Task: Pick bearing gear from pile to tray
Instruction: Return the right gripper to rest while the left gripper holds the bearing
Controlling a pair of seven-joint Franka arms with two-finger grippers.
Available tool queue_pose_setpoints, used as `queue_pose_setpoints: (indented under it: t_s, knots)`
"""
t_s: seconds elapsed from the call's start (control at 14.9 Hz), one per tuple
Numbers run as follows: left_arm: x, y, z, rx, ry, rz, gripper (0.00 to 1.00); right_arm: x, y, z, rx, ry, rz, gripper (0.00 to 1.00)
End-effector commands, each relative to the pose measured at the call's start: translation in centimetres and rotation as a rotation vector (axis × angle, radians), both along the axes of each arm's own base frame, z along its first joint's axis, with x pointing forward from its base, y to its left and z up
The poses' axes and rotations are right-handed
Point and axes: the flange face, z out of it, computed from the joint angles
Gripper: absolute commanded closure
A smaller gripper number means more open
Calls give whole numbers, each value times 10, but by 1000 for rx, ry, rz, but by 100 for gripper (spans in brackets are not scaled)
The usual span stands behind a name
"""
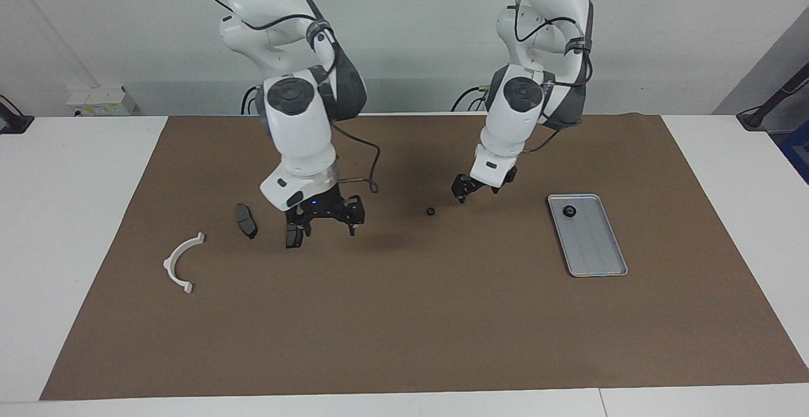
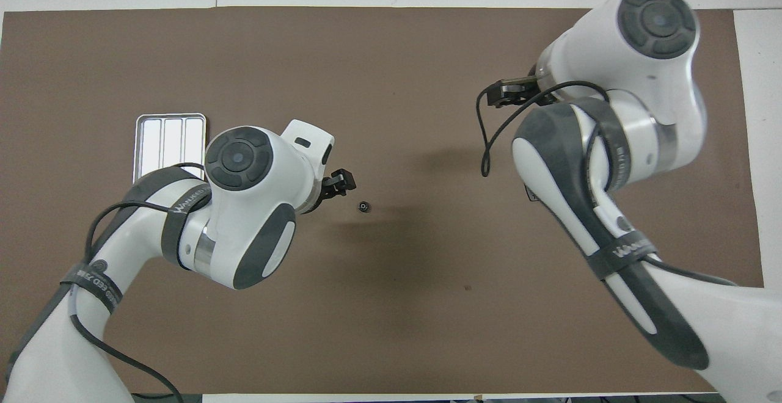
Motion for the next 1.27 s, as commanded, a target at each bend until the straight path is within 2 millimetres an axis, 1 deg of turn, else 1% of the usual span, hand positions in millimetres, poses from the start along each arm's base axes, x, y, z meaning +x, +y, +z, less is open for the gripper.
queue_pose_setpoints:
  t_s: [0.0, 0.07, 0.13, 0.2, 0.27, 0.34, 0.47, 0.54, 0.6, 0.67, 0.8, 1.14, 1.21]
  knots:
    - [17, -62, -49, 30, 17, 56, 0, -36, -38, 57, -18, 38, 44, 2]
    - [15, -60, -56, 46, 27, 50, 0, -50, -50, 77, -23, 49, 35, 1]
    - [12, -57, -63, 80, 16, 24, 0, -63, -61, 92, -23, 70, 21, 1]
    - [11, -51, -70, 98, 8, 13, 0, -76, -74, 101, -20, 101, -1, 0]
    - [10, -49, -70, 97, 5, 13, 0, -85, -89, 105, -13, 125, -25, 0]
    - [10, -48, -70, 97, 5, 16, 0, -90, -97, 104, -13, 139, -39, 0]
    - [11, -46, -72, 91, -2, 23, 0, -90, -97, 104, -13, 136, -50, 0]
    - [12, -47, -72, 87, -8, 23, 2, -91, -98, 104, -13, 139, -52, 0]
    - [14, -43, -75, 84, -11, 31, 5, -91, -100, 104, -12, 142, -55, 0]
    - [11, -41, -79, 80, -16, 36, 9, -91, -114, 104, -11, 142, -68, 0]
    - [7, -39, -82, 79, -17, 37, 22, -95, -120, 110, -9, 132, -78, 0]
    - [6, -37, -83, 90, -4, 34, 23, -104, -134, 121, -7, 119, -102, 0]
    - [6, -37, -83, 90, -4, 34, 24, -107, -139, 120, -5, 121, -113, 0]
